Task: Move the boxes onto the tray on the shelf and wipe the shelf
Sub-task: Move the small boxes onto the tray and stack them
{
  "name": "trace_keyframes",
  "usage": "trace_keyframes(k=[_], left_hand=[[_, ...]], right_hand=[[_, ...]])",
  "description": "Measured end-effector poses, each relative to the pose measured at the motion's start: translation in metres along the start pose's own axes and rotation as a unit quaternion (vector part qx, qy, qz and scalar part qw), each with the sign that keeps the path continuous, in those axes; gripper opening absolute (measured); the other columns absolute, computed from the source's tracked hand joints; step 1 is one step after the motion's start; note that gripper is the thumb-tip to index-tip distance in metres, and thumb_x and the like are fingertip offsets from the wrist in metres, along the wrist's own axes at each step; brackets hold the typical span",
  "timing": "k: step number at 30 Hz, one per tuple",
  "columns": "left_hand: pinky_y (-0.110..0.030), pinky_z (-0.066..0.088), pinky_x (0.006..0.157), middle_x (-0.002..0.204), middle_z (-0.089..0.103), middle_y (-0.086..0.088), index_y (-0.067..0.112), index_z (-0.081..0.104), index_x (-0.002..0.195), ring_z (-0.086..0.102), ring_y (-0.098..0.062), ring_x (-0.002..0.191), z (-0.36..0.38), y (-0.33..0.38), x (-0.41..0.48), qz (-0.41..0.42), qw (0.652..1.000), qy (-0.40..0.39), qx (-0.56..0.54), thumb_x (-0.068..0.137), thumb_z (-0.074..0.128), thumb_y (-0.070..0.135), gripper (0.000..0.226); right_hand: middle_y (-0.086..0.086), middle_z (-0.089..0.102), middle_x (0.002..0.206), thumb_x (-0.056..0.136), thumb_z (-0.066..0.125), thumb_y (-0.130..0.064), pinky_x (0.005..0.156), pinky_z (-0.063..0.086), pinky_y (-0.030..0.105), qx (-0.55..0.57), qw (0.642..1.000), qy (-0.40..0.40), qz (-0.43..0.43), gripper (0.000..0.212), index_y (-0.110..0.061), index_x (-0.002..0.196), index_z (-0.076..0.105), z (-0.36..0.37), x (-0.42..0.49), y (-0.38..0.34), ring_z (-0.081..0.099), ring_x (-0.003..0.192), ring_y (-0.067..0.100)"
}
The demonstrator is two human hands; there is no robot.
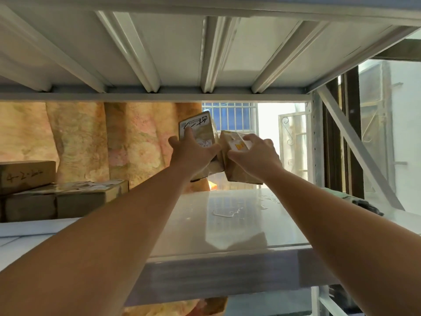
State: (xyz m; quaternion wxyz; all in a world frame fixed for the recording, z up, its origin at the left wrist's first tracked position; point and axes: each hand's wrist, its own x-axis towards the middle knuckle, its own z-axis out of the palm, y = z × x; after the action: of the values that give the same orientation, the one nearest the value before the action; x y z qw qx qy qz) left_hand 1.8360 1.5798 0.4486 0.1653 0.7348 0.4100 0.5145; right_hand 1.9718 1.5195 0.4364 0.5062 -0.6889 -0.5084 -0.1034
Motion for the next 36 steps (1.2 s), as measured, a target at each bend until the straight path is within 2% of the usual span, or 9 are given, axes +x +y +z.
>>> trace_keyframes(k=[4,8,10,17,21,24,26,31,36], left_hand=[[-0.029,0.044,0.078,0.135,0.027,-0.011,0.017,0.034,0.140,0.044,-0.022,0.095,-0.040,-0.002,0.011,-0.024,0.998,-0.013,0.062,0.080,0.057,0.053,0.073],[-0.029,0.043,0.066,0.121,0.052,-0.012,0.016,0.048,0.130,0.055,-0.027,0.102,-0.093,-0.014,0.019,-0.073,0.995,-0.034,0.052,0.064,0.058,0.064,0.082],[-0.028,0.043,0.064,0.115,0.056,-0.012,0.013,0.050,0.125,0.057,-0.028,0.099,-0.122,-0.025,0.022,-0.074,0.994,-0.033,0.070,0.061,0.058,0.065,0.083],[-0.039,0.048,0.087,0.109,0.055,-0.013,0.011,0.052,0.120,0.055,-0.030,0.099,-0.230,-0.069,0.027,-0.045,0.972,-0.064,0.221,0.079,0.061,0.055,0.061],[-0.036,0.046,0.080,0.105,0.057,-0.011,0.011,0.055,0.116,0.056,-0.029,0.098,-0.266,-0.091,0.029,-0.056,0.959,-0.103,0.258,0.076,0.062,0.060,0.063],[-0.036,0.046,0.084,0.114,0.056,-0.013,0.010,0.052,0.124,0.056,-0.030,0.104,-0.277,-0.101,0.029,-0.060,0.951,-0.144,0.265,0.079,0.061,0.055,0.064],[-0.035,0.044,0.092,0.130,0.051,-0.015,0.008,0.047,0.132,0.052,-0.031,0.116,-0.278,-0.104,0.025,-0.045,0.944,-0.161,0.283,0.085,0.057,0.049,0.063],[-0.032,0.042,0.095,0.138,0.047,-0.015,0.006,0.044,0.135,0.048,-0.030,0.122,-0.274,-0.103,0.019,-0.035,0.937,-0.204,0.282,0.092,0.048,0.041,0.055],[-0.032,0.039,0.098,0.139,0.045,-0.016,0.004,0.044,0.136,0.046,-0.030,0.125,-0.270,-0.104,0.016,-0.040,0.932,-0.198,0.302,0.093,0.043,0.048,0.061]], right_hand=[[0.007,0.043,0.127,0.076,0.062,-0.052,0.088,0.052,0.042,0.001,1.000,0.001,-0.008,0.067,-0.028,0.135,0.044,0.013,-0.005,-0.039,0.052,0.100,0.024],[0.007,0.048,0.126,0.078,0.058,-0.056,0.081,0.047,0.036,0.011,1.000,-0.001,-0.014,0.061,-0.025,0.130,0.049,0.029,-0.005,-0.081,0.048,0.094,0.021],[0.005,0.054,0.120,0.078,0.055,-0.057,0.080,0.048,0.036,0.038,0.999,-0.013,-0.012,0.057,-0.023,0.124,0.054,0.042,-0.006,-0.103,0.053,0.098,0.022],[0.007,0.063,0.095,0.079,0.055,-0.061,0.070,0.051,0.033,0.047,0.996,-0.072,-0.031,0.052,-0.014,0.101,0.062,0.108,-0.022,-0.183,0.062,0.084,0.026],[0.001,0.060,0.079,0.074,0.053,-0.066,0.053,0.040,0.025,-0.014,0.997,-0.065,-0.049,0.050,-0.018,0.087,0.060,0.144,-0.032,-0.220,0.056,0.069,0.018],[0.006,0.062,0.091,0.063,0.051,-0.075,0.072,0.052,0.036,-0.076,0.994,-0.063,-0.048,0.066,-0.017,0.092,0.061,0.159,-0.039,-0.241,0.061,0.086,0.029],[0.008,0.061,0.091,0.062,0.053,-0.073,0.079,0.053,0.039,-0.109,0.991,-0.071,-0.038,0.064,-0.017,0.091,0.059,0.162,-0.041,-0.250,0.061,0.088,0.030],[0.003,0.054,0.073,0.071,0.059,-0.063,0.068,0.050,0.032,-0.141,0.985,-0.097,-0.016,0.046,-0.018,0.074,0.050,0.161,-0.038,-0.252,0.057,0.072,0.021],[0.003,0.056,0.078,0.068,0.058,-0.063,0.069,0.051,0.032,-0.117,0.988,-0.103,-0.005,0.049,-0.018,0.089,0.054,0.161,-0.034,-0.249,0.057,0.072,0.021]])
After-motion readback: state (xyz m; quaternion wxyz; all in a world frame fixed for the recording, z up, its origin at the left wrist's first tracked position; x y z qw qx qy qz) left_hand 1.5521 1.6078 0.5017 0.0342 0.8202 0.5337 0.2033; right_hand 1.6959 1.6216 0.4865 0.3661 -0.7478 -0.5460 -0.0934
